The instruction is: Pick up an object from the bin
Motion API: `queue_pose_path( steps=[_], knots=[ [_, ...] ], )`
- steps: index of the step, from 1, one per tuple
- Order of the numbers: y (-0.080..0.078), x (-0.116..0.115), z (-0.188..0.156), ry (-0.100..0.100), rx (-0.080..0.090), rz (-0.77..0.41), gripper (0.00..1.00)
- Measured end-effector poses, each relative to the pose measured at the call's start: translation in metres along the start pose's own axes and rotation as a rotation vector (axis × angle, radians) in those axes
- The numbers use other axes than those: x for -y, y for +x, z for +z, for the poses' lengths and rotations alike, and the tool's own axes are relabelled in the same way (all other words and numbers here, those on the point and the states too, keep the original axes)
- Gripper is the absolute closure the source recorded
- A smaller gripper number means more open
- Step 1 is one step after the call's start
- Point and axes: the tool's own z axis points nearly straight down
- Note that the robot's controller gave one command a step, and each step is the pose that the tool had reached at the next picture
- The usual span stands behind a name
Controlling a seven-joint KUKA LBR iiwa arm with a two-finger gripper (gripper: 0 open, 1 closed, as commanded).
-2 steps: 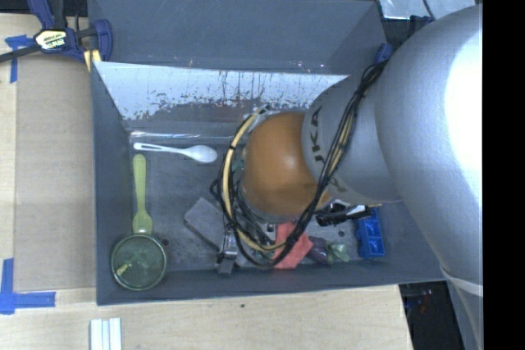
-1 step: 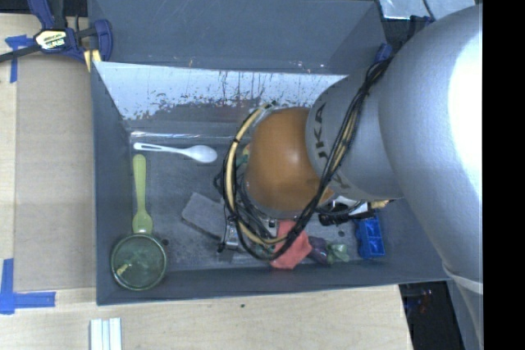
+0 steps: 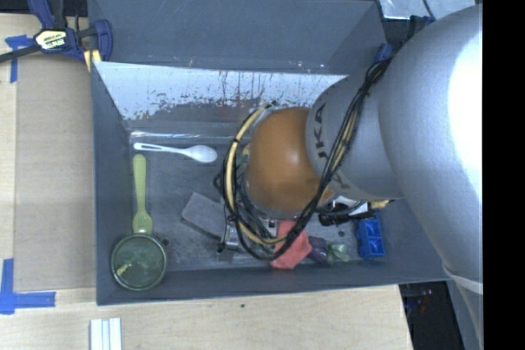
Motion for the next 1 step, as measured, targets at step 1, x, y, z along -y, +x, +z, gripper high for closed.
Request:
queue_pose_path(
  steps=[1],
  knots=[
    [0.0021,0.0016,-0.0338,0.005,-0.011,0.000,1.00]
  ],
)
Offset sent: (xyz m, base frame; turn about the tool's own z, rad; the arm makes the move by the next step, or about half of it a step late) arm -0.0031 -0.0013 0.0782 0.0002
